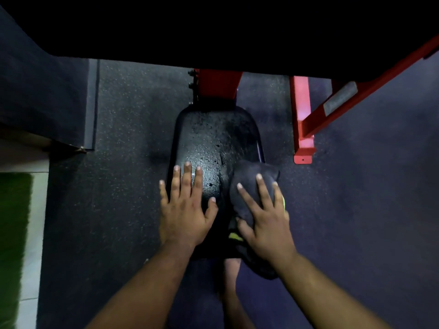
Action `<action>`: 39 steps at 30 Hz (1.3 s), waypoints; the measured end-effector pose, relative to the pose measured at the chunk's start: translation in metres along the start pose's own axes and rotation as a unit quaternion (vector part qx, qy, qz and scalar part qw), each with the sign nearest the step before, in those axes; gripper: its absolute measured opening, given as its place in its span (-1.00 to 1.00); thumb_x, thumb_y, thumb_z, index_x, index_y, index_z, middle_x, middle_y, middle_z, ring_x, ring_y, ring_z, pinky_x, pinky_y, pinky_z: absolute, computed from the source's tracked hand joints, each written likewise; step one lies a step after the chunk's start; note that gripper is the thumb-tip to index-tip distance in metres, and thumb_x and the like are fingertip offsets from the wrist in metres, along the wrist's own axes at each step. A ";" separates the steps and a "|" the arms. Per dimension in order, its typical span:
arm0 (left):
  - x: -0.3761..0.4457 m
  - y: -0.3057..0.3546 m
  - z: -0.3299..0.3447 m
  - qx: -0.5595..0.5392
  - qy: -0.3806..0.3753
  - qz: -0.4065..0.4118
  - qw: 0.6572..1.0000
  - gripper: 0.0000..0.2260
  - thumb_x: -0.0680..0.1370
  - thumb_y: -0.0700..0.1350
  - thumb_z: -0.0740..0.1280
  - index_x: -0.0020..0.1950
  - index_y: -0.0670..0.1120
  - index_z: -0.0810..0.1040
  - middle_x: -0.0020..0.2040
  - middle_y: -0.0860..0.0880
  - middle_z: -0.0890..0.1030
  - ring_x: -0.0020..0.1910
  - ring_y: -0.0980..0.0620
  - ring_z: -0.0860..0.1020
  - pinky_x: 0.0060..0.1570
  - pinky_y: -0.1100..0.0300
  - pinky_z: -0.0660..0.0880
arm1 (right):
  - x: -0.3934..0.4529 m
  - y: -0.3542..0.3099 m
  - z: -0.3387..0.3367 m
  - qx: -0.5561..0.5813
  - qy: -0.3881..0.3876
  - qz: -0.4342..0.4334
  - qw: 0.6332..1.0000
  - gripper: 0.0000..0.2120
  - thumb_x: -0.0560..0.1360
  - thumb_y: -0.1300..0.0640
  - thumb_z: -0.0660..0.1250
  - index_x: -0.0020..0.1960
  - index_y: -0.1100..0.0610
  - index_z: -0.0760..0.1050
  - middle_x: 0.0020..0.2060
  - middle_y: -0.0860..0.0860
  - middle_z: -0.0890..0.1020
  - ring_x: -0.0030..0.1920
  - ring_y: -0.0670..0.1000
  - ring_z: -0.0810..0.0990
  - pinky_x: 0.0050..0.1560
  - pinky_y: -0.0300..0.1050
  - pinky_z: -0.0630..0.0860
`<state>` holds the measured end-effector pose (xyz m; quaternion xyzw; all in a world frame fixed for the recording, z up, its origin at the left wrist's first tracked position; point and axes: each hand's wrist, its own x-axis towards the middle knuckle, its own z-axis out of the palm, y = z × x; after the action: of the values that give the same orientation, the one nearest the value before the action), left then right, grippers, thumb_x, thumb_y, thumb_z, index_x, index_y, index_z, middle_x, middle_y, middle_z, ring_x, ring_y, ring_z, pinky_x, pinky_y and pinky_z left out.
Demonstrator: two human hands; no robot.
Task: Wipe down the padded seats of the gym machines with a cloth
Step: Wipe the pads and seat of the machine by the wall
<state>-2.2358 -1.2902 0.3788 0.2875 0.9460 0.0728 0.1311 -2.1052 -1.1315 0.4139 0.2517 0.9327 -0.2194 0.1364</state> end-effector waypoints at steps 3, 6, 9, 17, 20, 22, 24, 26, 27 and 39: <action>0.001 0.000 0.000 0.003 0.003 -0.003 1.000 -0.30 0.59 0.21 0.09 0.68 -0.04 0.07 0.69 -0.10 0.01 0.67 -0.14 -0.03 0.56 -0.31 0.05 | 0.082 -0.006 -0.010 -0.015 0.049 -0.025 0.998 -0.30 0.51 -0.32 0.12 0.61 -0.35 0.01 0.67 -0.10 -0.11 0.62 0.34 -0.08 0.34 0.49 0.38; 0.001 0.000 0.000 0.014 -0.004 0.004 1.000 -0.30 0.60 0.21 0.08 0.69 -0.04 0.04 0.69 -0.11 0.01 0.67 -0.15 -0.03 0.56 -0.30 0.05 | 0.160 -0.021 -0.032 -0.015 0.016 -0.005 1.000 -0.29 0.53 -0.32 0.17 0.59 -0.40 -0.07 0.66 -0.16 -0.19 0.64 0.27 -0.18 0.33 0.53 0.32; 0.001 0.001 -0.001 0.010 0.002 -0.001 1.000 -0.29 0.58 0.21 0.10 0.69 -0.04 0.05 0.69 -0.11 0.01 0.67 -0.15 -0.02 0.56 -0.30 0.05 | 0.140 -0.023 -0.031 -0.052 0.032 -0.014 0.998 -0.28 0.50 -0.33 0.12 0.61 -0.35 -0.01 0.67 -0.12 -0.11 0.64 0.24 -0.11 0.31 0.48 0.36; 0.000 0.001 0.002 -0.007 0.004 -0.004 1.000 -0.28 0.56 0.20 0.11 0.68 -0.03 0.08 0.69 -0.08 0.01 0.67 -0.13 -0.02 0.57 -0.30 0.05 | 0.089 -0.020 -0.011 -0.099 0.027 -0.034 0.994 -0.31 0.52 -0.37 0.06 0.61 -0.37 -0.06 0.67 -0.13 -0.14 0.65 0.23 -0.15 0.33 0.58 0.23; 0.001 0.001 0.002 -0.011 0.005 -0.002 1.000 -0.28 0.57 0.19 0.09 0.69 -0.03 0.04 0.70 -0.06 -0.02 0.67 -0.11 -0.06 0.58 -0.28 0.02 | 0.170 -0.050 -0.025 -0.085 0.012 -0.022 0.996 -0.34 0.58 -0.34 0.05 0.60 -0.38 -0.14 0.66 -0.11 -0.19 0.64 0.22 -0.24 0.39 0.66 0.02; 0.001 0.000 0.003 -0.010 -0.003 -0.002 1.000 -0.28 0.58 0.19 0.08 0.69 -0.03 -0.01 0.70 -0.06 -0.06 0.67 -0.10 -0.10 0.59 -0.27 -0.02 | 0.187 -0.057 -0.030 -0.083 0.008 -0.019 0.996 -0.35 0.58 -0.33 0.05 0.60 -0.37 -0.13 0.67 -0.08 -0.15 0.64 0.21 -0.22 0.41 0.64 -0.01; 0.001 0.000 0.002 -0.011 -0.006 -0.005 1.000 -0.27 0.57 0.19 0.10 0.69 -0.03 0.01 0.70 -0.06 -0.05 0.67 -0.10 -0.08 0.59 -0.28 0.00 | 0.160 -0.047 -0.027 -0.105 0.022 -0.046 0.993 -0.33 0.56 -0.32 0.07 0.62 -0.32 -0.05 0.67 -0.09 -0.10 0.65 0.18 -0.13 0.42 0.58 0.08; 0.001 0.000 0.000 -0.014 -0.006 0.001 1.000 -0.26 0.55 0.19 0.14 0.68 -0.04 0.06 0.69 -0.08 0.00 0.67 -0.12 -0.03 0.57 -0.30 0.05 | 0.108 -0.025 -0.022 -0.115 0.035 -0.088 0.989 -0.31 0.51 -0.30 0.11 0.62 -0.29 0.06 0.67 -0.09 -0.01 0.65 0.16 -0.01 0.39 0.45 0.27; 0.001 0.000 0.000 -0.016 -0.006 0.001 1.000 -0.26 0.55 0.19 0.15 0.68 -0.04 0.07 0.69 -0.08 0.01 0.67 -0.13 -0.02 0.56 -0.31 0.06 | 0.085 -0.015 -0.021 -0.111 0.023 -0.098 0.989 -0.30 0.50 -0.31 0.12 0.62 -0.29 0.09 0.67 -0.11 0.02 0.64 0.14 0.01 0.36 0.40 0.31; 0.001 0.000 -0.006 -0.011 -0.032 0.005 0.999 -0.32 0.59 0.19 0.10 0.65 -0.09 0.15 0.66 -0.15 0.15 0.67 -0.14 -0.05 0.58 -0.32 -0.03 | 0.237 -0.113 -0.037 -0.185 -0.045 -0.259 0.947 -0.40 0.57 -0.30 0.13 0.59 -0.30 0.15 0.61 -0.05 0.23 0.46 0.20 0.30 0.32 0.26 0.25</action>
<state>-2.2388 -1.2901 0.3843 0.2932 0.9389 0.0753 0.1638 -2.3688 -1.1045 0.3974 -0.0379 0.9829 -0.0820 0.1607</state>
